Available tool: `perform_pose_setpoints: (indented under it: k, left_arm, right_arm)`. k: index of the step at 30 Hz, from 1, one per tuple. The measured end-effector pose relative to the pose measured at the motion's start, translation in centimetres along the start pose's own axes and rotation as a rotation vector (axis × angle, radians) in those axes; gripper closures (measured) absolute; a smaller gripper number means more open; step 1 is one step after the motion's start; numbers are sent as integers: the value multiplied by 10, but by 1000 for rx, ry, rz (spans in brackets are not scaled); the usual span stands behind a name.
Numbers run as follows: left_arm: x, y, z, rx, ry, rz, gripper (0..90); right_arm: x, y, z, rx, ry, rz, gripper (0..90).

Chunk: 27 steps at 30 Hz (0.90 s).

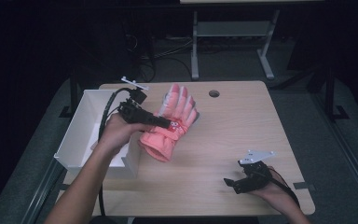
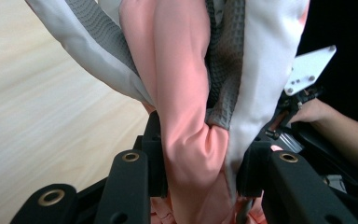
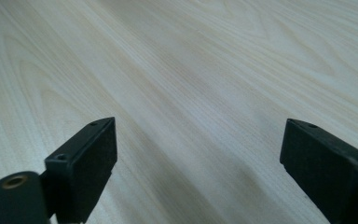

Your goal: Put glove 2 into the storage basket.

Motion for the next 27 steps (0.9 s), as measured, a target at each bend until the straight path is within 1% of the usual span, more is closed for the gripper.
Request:
perform_pose_setpoints:
  k: [5,6,8,9,11,13,18,20,23,27]
  left_arm:
    - [-31,2,-5,-10,37,42,627]
    - [-39,2,-7,-17,45,55,627]
    - [-49,1,-10,-30,51,76,627]
    - [-55,0,-13,-33,56,80,627]
    - [-66,-4,-18,-52,73,94,627]
    - [-75,-7,-22,-65,76,106,627]
    - [-103,-16,-34,-104,109,151,627]
    - [-116,-20,-40,-120,126,166,627]
    - [-127,-27,-49,-148,150,187,627]
    - [-137,-38,-68,-198,185,208,627]
  right_arm:
    - [1,-1,1,1,-3,-2,72]
    - [1,-1,1,0,-5,-2,57]
    - [2,-1,2,13,-7,-12,28]
    - [3,-1,2,12,-10,-12,27]
    - [3,-2,3,11,-13,-14,25]
    - [3,-2,3,11,-15,-15,24]
    - [4,-3,3,8,-15,-18,24]
    - [4,-3,3,6,-17,-23,24]
    - [5,-3,3,-1,-19,-29,25]
    - [5,-4,3,3,-22,-28,24]
Point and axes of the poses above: each handheld gripper's, and its own axes: x roughly forward along the jaws, y roughly out of its top, z roughly to its right, the point moved 7 cm from there along x, roughly forward along the jaws, and after that the axes turned 9 degrees about -y, right-handed, at the moved point
